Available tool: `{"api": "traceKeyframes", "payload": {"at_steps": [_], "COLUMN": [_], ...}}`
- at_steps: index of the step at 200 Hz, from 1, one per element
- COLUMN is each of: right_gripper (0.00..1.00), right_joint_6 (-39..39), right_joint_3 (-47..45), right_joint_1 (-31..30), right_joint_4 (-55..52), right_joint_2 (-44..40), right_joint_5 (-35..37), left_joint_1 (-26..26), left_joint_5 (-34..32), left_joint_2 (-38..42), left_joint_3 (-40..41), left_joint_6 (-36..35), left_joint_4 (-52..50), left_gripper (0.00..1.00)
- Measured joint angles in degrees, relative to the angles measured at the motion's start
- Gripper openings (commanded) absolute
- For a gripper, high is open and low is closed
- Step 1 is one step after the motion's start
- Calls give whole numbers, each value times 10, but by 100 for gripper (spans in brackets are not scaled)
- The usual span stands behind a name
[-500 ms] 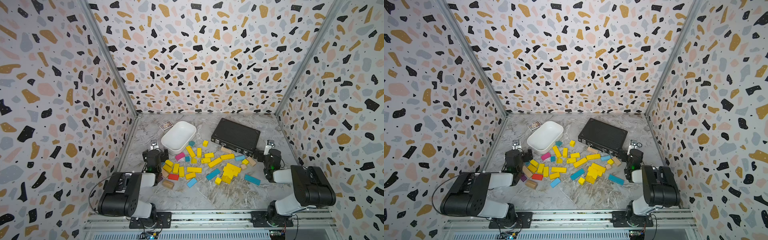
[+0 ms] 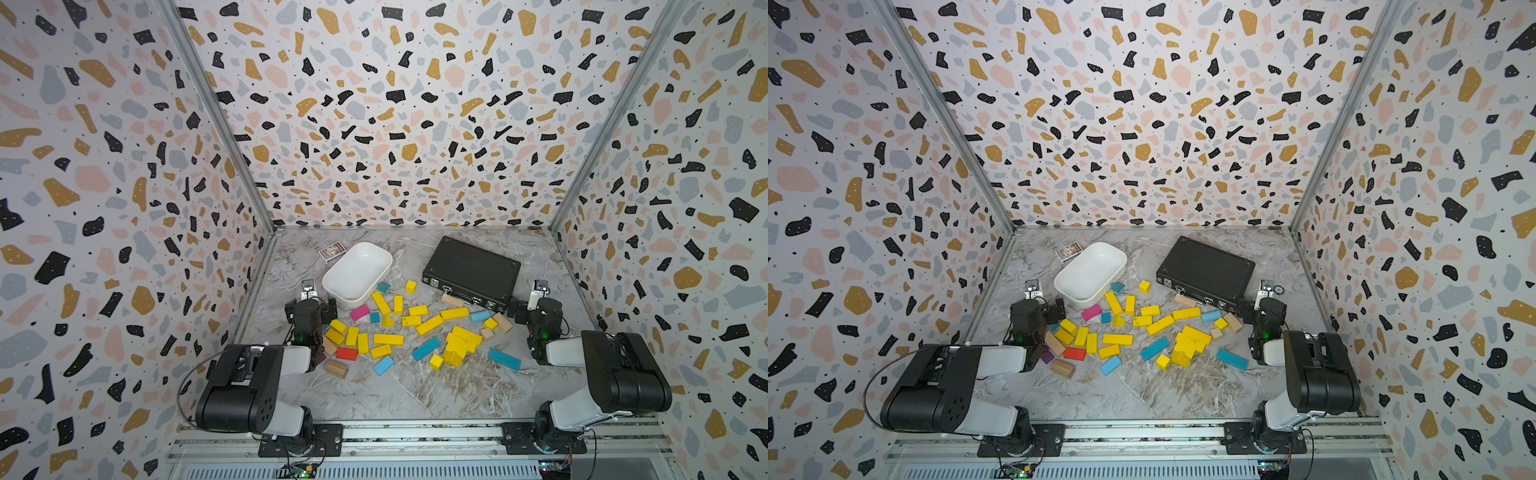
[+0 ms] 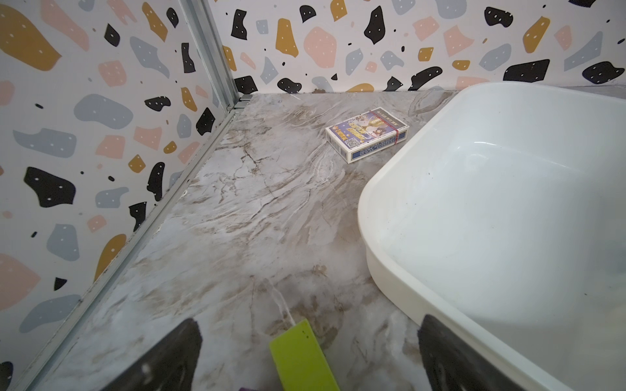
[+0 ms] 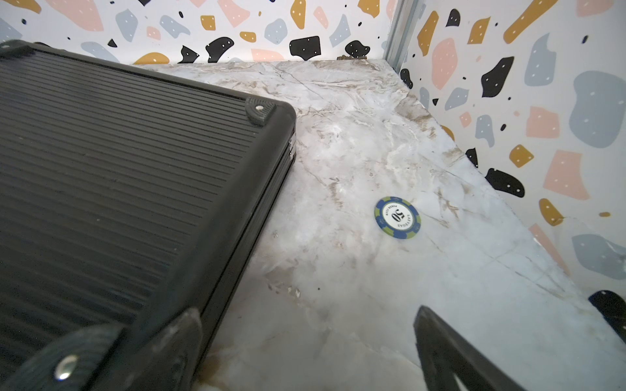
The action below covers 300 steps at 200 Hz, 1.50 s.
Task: Pick out the yellow building blocks
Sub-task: Adjust the storage box at the center of the board, then pick up the building block from the center of the board.
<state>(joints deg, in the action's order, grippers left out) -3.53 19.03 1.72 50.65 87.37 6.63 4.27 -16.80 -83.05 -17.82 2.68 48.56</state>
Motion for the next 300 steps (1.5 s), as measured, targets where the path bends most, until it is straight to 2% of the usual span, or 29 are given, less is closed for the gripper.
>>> {"api": "traceKeyframes", "payload": {"at_steps": [52, 70, 90, 124, 152, 180, 212, 258, 300], "right_gripper": [100, 100, 99, 100, 98, 92, 89, 87, 83], "right_joint_6": [0, -1, -23, -124, -196, -259, -283, -267, -273], "right_joint_3": [-2, -7, 7, 71, 83, 106, 165, 295, 399], "right_joint_1": [0, -1, -2, -2, -1, -8, -49, -148, -271], "right_joint_4": [-1, -35, -109, -263, -349, -449, -551, -691, -755], "right_joint_2": [-6, -61, -148, -228, -255, -250, -241, -181, -85], "right_joint_5": [1, 1, 14, 38, -21, -85, -121, -131, -115], "left_joint_1": [0, 0, 0, 0, -1, -1, -1, -1, -1], "left_joint_5": [4, 9, -3, -40, -35, 15, 81, 130, 166], "left_joint_2": [16, 93, 214, 315, 342, 325, 259, 135, 29], "left_joint_3": [11, 22, 5, -51, -65, -110, -200, -296, -333], "left_joint_6": [-4, -4, 15, 111, 209, 316, 401, 450, 476], "left_joint_4": [7, -42, -135, -263, -373, -482, -591, -695, -717], "left_gripper": [100, 100, 100, 100, 100, 100, 100, 98, 93]}}
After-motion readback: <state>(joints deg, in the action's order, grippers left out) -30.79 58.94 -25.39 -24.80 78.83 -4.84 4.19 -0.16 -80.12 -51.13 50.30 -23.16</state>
